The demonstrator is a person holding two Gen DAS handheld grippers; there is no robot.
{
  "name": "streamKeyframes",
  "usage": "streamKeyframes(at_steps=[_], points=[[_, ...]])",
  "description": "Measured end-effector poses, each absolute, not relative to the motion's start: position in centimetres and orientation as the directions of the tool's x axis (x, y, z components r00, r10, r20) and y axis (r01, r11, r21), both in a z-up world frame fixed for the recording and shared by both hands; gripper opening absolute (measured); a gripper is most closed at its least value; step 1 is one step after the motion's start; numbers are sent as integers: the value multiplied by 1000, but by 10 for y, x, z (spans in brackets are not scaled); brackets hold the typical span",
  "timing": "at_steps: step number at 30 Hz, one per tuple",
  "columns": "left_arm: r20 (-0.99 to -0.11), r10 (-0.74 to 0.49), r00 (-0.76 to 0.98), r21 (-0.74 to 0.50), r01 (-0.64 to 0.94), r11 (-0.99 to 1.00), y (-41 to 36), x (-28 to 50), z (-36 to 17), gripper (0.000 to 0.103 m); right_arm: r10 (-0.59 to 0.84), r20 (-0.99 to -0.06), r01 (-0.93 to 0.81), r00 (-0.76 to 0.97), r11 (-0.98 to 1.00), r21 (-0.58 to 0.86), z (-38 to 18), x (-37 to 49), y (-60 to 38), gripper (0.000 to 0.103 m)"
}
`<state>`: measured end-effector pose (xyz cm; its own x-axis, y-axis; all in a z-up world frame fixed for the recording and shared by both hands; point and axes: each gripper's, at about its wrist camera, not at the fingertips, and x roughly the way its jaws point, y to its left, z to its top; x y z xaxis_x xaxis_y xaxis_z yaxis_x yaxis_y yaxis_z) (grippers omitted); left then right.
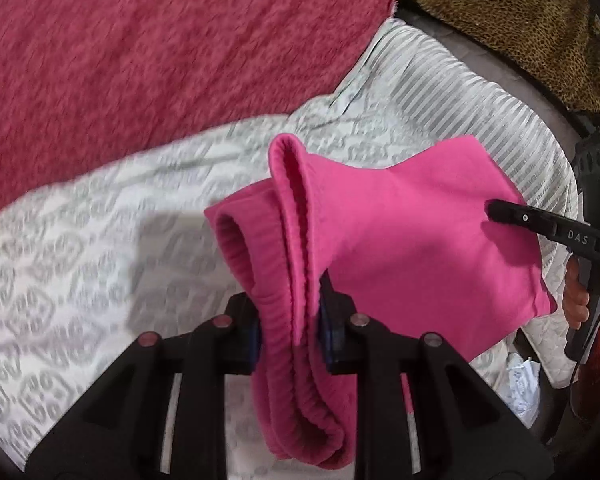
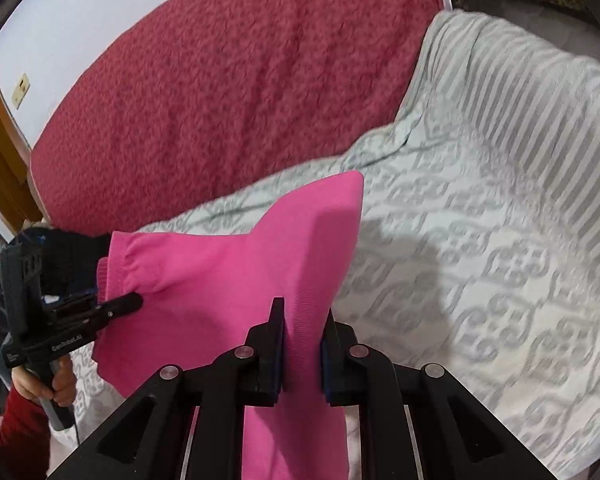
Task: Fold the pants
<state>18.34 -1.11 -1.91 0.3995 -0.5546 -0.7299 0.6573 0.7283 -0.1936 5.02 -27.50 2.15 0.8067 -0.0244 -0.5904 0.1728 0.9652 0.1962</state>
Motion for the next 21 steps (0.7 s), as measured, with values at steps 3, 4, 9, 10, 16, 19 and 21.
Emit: streamKeyframes(at_steps=[3,4,9,10,16,19,21], points=[[-722,-552,418,-147,687,712,-40,197,-6,25,-68,-578,203,813,964,173,39,64,-297,14],[-722,-550,420,-131,698,704,-52,205,-2,25,-81,-572,215,816,962,170,44,69,-304,14],[-716,-545,436,-89,718,691,-108,244,12,25,-128,-536,271,835,942,197,69,95,-353,14],[-708,-550,443,-77,726,684,-119,252,14,25,-142,-524,278,840,941,191,74,101,-364,14],[-712,-534,456,-23,744,667,-178,297,7,25,-186,-521,332,833,922,201,74,143,-421,14],[-720,-516,464,5,747,665,-203,315,-6,25,-191,-531,351,826,910,218,63,165,-447,14],[-729,-507,461,10,747,665,-216,326,-16,25,-207,-535,365,819,908,206,57,178,-458,14]])
